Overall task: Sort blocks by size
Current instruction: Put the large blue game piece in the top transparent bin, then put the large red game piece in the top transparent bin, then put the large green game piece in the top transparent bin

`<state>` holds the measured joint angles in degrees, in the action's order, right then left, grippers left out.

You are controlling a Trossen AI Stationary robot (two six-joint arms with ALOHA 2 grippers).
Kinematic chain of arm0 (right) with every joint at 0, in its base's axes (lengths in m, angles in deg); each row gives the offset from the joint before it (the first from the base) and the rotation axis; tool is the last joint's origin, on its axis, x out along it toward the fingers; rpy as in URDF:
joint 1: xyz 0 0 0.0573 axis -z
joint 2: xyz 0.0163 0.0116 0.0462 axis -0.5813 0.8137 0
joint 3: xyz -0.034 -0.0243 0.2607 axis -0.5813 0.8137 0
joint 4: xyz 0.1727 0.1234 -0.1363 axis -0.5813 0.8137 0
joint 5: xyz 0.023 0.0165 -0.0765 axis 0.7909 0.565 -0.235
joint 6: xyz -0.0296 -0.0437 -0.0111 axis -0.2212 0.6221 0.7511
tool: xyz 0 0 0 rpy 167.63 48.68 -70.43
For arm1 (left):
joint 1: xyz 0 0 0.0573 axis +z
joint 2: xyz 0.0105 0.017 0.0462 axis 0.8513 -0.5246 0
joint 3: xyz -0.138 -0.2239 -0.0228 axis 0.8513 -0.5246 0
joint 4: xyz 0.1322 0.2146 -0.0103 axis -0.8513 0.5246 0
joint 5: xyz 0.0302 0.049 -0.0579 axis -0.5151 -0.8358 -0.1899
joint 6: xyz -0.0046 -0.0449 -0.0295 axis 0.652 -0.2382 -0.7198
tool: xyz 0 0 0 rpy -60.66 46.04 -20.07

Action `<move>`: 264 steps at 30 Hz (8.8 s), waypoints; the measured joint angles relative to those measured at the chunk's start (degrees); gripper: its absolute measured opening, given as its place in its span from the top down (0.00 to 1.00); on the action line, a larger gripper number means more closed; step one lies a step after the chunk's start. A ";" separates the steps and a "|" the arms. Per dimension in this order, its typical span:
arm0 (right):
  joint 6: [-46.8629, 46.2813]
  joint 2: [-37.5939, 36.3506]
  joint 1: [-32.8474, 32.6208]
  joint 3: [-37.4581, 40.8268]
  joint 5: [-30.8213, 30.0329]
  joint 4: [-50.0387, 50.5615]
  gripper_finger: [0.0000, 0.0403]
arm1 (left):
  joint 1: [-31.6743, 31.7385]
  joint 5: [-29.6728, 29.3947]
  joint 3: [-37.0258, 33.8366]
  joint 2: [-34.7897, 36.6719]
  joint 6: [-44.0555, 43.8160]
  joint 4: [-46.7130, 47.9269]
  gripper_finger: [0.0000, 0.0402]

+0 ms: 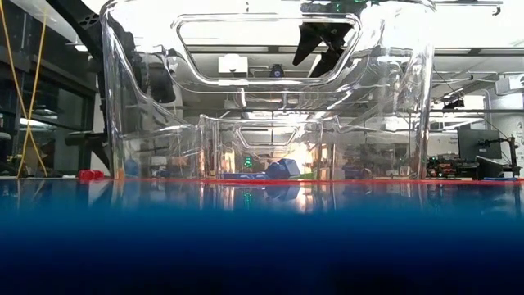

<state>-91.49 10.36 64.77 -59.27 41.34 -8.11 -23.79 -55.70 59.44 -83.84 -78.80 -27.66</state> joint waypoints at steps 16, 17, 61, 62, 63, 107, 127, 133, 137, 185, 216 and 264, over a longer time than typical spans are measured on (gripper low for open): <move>-2.27 -3.34 -0.13 0.02 5.83 0.34 0.10 | -0.05 0.09 4.68 7.86 20.99 -15.31 0.80; -2.88 -4.45 -0.36 0.02 5.91 0.37 0.10 | -0.33 1.12 5.73 9.27 24.23 -17.91 0.80; -26.48 -13.65 -22.44 22.43 15.64 23.78 0.10 | -12.87 17.55 21.57 3.12 48.71 -18.04 0.26; -30.50 -13.64 -25.73 25.06 16.76 22.87 0.10 | -12.64 17.43 19.82 5.45 47.46 -19.50 0.26; -34.72 -13.64 -29.25 27.40 18.06 21.64 0.10 | -12.37 17.19 18.08 7.82 46.13 -20.94 0.26; -102.55 4.46 -62.88 43.93 26.49 -20.37 0.47 | -12.35 12.21 10.14 15.04 45.55 -23.11 0.26; -97.31 4.31 -62.88 43.82 26.22 -18.89 0.70 | -12.35 12.16 10.16 15.04 46.58 -23.08 0.26; -93.54 1.68 -62.58 43.87 25.59 -17.45 0.73 | -11.97 11.93 10.16 15.04 46.56 -23.12 0.26; -90.63 -3.20 -60.90 43.87 25.03 -12.46 0.73 | -11.37 11.92 10.16 15.04 46.54 -23.14 0.26; -10.62 -8.28 -4.45 18.98 12.50 -20.81 0.33 | -53.39 12.11 29.13 11.32 35.73 34.46 0.29; -19.14 -10.27 -16.25 18.21 18.49 -17.10 0.33 | -82.79 2.66 8.99 1.96 21.27 5.73 0.29; -24.32 -17.36 -30.60 18.18 1.49 -11.46 0.33 | -73.82 8.01 5.88 -10.67 28.09 -1.82 0.77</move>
<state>-115.82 -7.00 34.17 -41.09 42.82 -19.57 -97.61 -47.68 65.32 -94.52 -50.71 -29.48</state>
